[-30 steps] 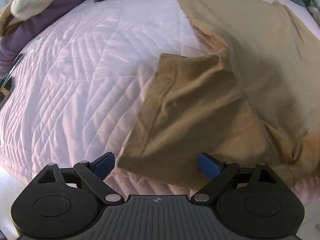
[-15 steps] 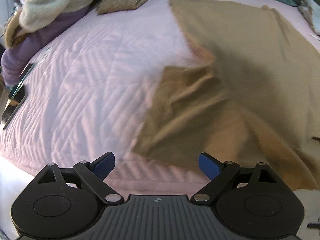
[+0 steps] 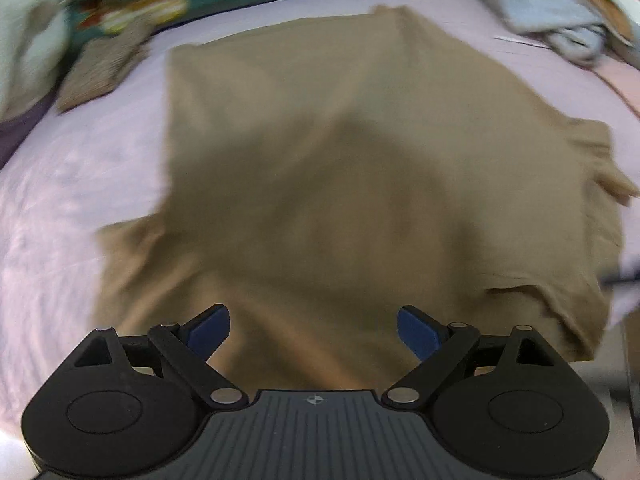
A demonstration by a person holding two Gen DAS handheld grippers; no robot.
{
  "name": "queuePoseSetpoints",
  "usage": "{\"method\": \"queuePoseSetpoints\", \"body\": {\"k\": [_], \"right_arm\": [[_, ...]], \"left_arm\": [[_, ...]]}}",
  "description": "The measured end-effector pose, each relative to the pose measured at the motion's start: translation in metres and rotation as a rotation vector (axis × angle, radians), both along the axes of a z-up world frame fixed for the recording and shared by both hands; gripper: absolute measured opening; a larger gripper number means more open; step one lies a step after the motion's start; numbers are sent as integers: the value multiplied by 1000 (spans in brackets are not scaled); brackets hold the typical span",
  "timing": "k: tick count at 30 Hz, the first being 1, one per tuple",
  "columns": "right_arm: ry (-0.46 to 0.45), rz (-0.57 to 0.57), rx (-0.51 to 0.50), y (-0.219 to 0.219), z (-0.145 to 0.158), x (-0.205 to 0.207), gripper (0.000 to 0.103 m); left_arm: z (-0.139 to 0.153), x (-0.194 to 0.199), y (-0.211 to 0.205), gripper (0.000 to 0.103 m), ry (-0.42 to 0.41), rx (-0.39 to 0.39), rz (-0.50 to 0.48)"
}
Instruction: Fold clothes
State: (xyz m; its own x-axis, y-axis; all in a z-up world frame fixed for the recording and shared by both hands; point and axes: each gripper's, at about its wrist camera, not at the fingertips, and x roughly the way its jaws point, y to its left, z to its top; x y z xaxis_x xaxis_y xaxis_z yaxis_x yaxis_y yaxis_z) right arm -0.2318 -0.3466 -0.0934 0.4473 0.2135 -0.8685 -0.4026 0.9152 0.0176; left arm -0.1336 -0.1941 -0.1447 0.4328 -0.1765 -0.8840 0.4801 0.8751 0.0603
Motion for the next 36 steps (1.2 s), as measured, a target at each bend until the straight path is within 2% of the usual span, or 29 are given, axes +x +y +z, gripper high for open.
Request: {"method": "queuePoseSetpoints", "body": {"k": [2, 4, 6, 8, 9, 11, 12, 15, 17, 20, 23, 27, 30, 32, 36], "right_arm": [[-31, -70, -13, -22, -6, 18, 73], [-42, -83, -28, -26, -16, 33, 73], [-40, -71, -48, -26, -29, 46, 73], [-17, -41, -80, -26, -47, 47, 73], [0, -38, -93, -32, -55, 46, 73], [-6, -56, -63, -52, -61, 35, 77], [6, -74, -66, -64, -62, 30, 82], [54, -137, -82, -99, -59, 12, 85], [75, -169, -101, -115, -52, 8, 85], [19, -194, -73, -122, -31, 23, 85], [-37, -219, -46, -129, -11, 37, 85], [-98, -213, -15, -126, 6, 65, 85], [-91, -190, 50, -114, -11, 100, 85], [-56, -192, 75, -111, -26, 118, 85], [-23, -191, 54, -116, -49, 130, 85]], "left_arm": [[-12, -8, -17, 92, 12, 11, -29], [-32, -17, -28, 92, 46, 60, -51], [-51, -29, -18, 94, 58, 102, -51], [-58, -36, -2, 103, 61, 87, -32], [-60, -37, 6, 103, 75, 82, -23], [-61, -41, 16, 103, 89, 86, -21], [-60, -43, 19, 103, 89, 97, -29], [-54, -50, 28, 103, 97, 82, -15], [-42, -56, 34, 102, 102, 48, 8], [-11, -63, 37, 101, 65, -6, 13], [15, -41, 37, 102, -10, -20, 46], [17, 24, 28, 102, -64, -26, 126], [8, 62, 11, 102, -80, 3, 152], [-5, 77, 5, 101, -56, 37, 157], [-31, 97, 12, 102, -18, 102, 179]]}}
